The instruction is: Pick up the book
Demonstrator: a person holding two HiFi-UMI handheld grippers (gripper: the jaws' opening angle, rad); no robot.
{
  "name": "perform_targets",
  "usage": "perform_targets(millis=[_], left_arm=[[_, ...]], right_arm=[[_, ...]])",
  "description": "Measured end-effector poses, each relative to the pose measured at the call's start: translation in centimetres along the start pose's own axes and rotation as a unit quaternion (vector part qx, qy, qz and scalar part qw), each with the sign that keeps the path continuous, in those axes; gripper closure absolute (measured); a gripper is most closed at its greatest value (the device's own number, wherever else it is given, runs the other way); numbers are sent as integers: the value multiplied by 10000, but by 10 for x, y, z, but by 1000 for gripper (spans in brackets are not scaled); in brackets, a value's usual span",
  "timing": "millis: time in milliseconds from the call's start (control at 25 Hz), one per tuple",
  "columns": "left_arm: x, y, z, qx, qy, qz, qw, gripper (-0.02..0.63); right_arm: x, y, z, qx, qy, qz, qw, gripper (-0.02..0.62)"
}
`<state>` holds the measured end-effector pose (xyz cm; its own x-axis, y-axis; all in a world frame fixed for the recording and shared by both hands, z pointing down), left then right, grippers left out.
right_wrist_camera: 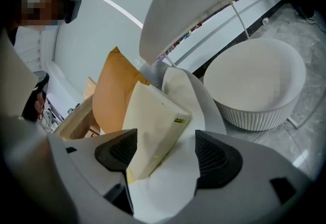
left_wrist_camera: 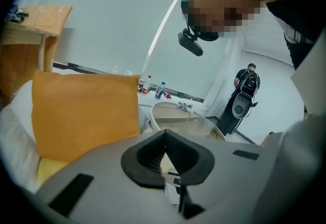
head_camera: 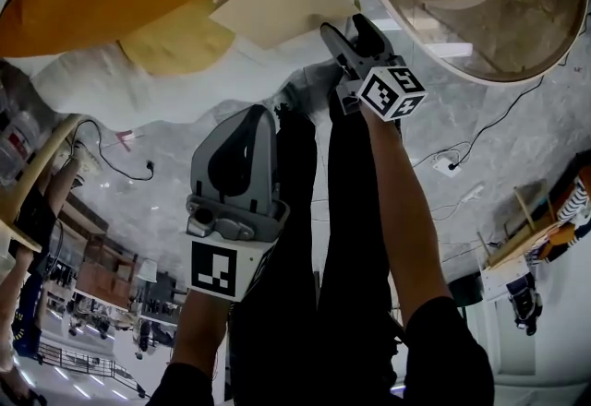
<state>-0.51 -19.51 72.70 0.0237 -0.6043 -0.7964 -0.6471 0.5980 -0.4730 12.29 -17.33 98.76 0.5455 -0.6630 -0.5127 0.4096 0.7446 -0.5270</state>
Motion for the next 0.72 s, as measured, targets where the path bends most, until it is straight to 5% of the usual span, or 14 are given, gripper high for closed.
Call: perform_targets(millis=[720], left_arm=[[-11,7,-10,-60,207,-110,9997,598]], right_arm=[[17,-41,4,260,-15,47,9996,238]])
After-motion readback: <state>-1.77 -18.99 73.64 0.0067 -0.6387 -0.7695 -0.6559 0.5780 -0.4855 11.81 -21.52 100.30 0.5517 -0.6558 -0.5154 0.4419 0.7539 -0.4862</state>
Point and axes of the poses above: the fingertips, and each gripper's own axes: y backward along the fingers, z to its right, x out of its top, the point moved 1 cm from there along y, backward along the fingers
